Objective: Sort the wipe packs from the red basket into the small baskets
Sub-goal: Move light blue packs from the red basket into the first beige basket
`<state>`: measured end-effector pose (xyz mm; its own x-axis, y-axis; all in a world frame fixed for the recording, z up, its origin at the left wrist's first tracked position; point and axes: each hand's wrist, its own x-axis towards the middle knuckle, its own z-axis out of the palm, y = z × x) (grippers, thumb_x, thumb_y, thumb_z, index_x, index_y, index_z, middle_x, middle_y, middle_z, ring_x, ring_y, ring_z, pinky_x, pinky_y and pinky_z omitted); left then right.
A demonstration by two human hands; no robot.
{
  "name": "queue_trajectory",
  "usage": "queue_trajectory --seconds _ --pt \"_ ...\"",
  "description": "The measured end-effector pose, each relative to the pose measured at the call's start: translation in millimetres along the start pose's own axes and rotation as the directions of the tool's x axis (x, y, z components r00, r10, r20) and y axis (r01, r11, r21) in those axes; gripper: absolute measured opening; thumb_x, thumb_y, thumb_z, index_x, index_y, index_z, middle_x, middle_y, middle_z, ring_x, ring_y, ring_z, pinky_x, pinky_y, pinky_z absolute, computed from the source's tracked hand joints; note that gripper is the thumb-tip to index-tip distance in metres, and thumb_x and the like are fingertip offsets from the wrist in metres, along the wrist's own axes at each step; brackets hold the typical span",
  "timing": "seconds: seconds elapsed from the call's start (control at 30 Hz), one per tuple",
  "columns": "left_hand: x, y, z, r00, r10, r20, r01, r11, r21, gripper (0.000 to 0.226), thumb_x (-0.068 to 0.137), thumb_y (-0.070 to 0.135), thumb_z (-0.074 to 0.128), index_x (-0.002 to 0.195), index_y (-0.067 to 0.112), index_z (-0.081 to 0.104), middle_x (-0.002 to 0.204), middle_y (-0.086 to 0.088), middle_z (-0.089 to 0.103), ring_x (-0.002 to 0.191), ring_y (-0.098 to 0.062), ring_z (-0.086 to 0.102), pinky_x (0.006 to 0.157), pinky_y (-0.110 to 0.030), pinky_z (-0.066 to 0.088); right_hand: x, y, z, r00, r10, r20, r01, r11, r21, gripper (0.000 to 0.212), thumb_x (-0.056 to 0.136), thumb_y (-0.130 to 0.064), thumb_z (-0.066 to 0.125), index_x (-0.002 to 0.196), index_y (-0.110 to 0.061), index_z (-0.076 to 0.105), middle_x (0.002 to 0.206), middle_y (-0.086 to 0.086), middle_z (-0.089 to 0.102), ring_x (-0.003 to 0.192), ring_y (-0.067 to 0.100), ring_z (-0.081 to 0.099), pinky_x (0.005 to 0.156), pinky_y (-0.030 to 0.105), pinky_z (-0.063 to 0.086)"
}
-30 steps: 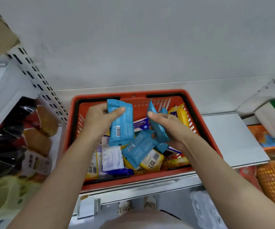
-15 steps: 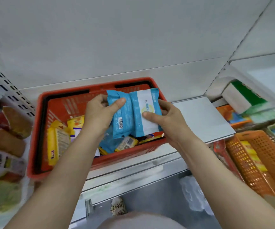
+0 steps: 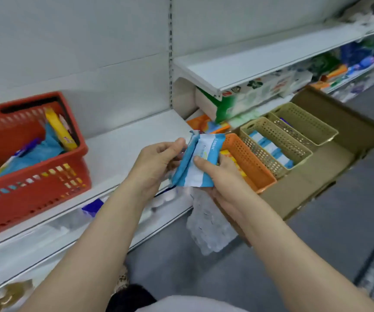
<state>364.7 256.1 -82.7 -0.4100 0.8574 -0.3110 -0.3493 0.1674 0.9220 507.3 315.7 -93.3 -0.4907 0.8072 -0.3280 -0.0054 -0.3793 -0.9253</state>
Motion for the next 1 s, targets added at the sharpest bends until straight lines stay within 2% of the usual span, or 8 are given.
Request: queue_trajectory --seconds 0.1,0.23,0.33,0.4,0.57,0.7,0.83,1.0 --pt "6 -17 55 0.999 -0.032 0.031 0.029 0.996 0.089 0.025 0.093 0.015 0.062 0.110 -0.002 0.069 0.107 -0.020 0.070 0.089 -0.024 0.064 0.092 -0.037 0.053 -8 -6 -56 0.998 0.049 -0.037 -0.046 0.996 0.080 0.031 0.095 -0.014 0.063 0.125 -0.008 0.059 0.112 0.014 0.072 0.097 0.028 0.072 0.080 0.043 0.061" --pt "31 -37 103 0.998 -0.051 0.044 0.041 0.977 0.211 0.022 0.090 0.010 0.066 0.112 0.004 0.070 0.094 -0.004 0.071 0.065 0.001 0.066 0.055 -0.013 0.050 -2 -9 -109 0.994 0.094 -0.057 -0.081 0.978 0.191 0.027 0.097 -0.015 0.058 0.123 -0.009 0.060 0.101 0.008 0.075 0.081 0.017 0.073 0.065 0.032 0.061" --pt "65 -51 127 0.978 -0.198 0.071 0.177 0.956 0.234 0.046 0.082 0.034 0.075 0.119 0.009 0.066 0.107 -0.004 0.072 0.092 -0.012 0.070 0.083 -0.026 0.055 13 -10 -143 0.991 0.097 -0.090 -0.072 0.967 0.243 0.023 0.098 -0.015 0.056 0.120 -0.011 0.061 0.099 0.007 0.074 0.080 0.018 0.071 0.062 0.031 0.057" --pt "87 -64 141 0.943 -0.301 0.140 0.271 0.942 0.198 0.054 0.072 0.043 0.076 0.112 0.008 0.070 0.107 -0.010 0.074 0.097 -0.022 0.070 0.088 -0.034 0.055 30 -12 -166 0.987 0.092 -0.133 -0.062 0.974 0.218 0.024 0.098 -0.015 0.057 0.121 -0.010 0.061 0.107 0.010 0.072 0.086 0.021 0.070 0.071 0.035 0.058" --pt "157 -75 171 0.960 -0.275 0.042 0.267 0.953 0.146 0.036 0.083 0.022 0.076 0.110 0.000 0.069 0.104 -0.017 0.073 0.101 -0.036 0.068 0.095 -0.048 0.053 82 -33 -228 0.958 0.139 -0.249 -0.116 0.988 0.106 0.015 0.098 -0.012 0.058 0.111 -0.011 0.065 0.099 0.006 0.073 0.076 0.013 0.070 0.066 0.027 0.060" --pt "200 -69 189 0.961 -0.275 0.028 0.267 0.949 0.170 0.029 0.089 0.007 0.067 0.118 0.000 0.064 0.100 -0.012 0.074 0.080 -0.023 0.071 0.077 -0.034 0.058 127 -53 -268 0.938 0.181 -0.296 -0.187 0.982 0.007 0.019 0.095 -0.013 0.063 0.112 -0.006 0.066 0.102 0.012 0.072 0.078 0.018 0.069 0.069 0.031 0.059" --pt "223 -67 192 0.958 -0.287 -0.018 0.286 0.942 0.175 0.033 0.090 0.002 0.064 0.123 0.004 0.062 0.110 -0.013 0.071 0.089 -0.023 0.070 0.074 -0.030 0.057 171 -60 -290 0.908 0.226 -0.354 -0.239 0.971 0.008 0.007 0.092 -0.015 0.068 0.098 -0.013 0.063 0.091 0.007 0.072 0.066 0.011 0.068 0.050 0.023 0.054" --pt "238 -71 196 0.951 -0.275 -0.144 0.292 0.950 0.115 0.029 0.083 0.003 0.073 0.111 0.007 0.066 0.101 -0.010 0.073 0.073 -0.013 0.072 0.057 -0.019 0.054 219 -64 -313 0.935 0.267 -0.235 -0.279 0.960 -0.017 0.013 0.090 -0.015 0.070 0.102 -0.013 0.065 0.093 0.006 0.076 0.075 0.014 0.072 0.069 0.031 0.061"
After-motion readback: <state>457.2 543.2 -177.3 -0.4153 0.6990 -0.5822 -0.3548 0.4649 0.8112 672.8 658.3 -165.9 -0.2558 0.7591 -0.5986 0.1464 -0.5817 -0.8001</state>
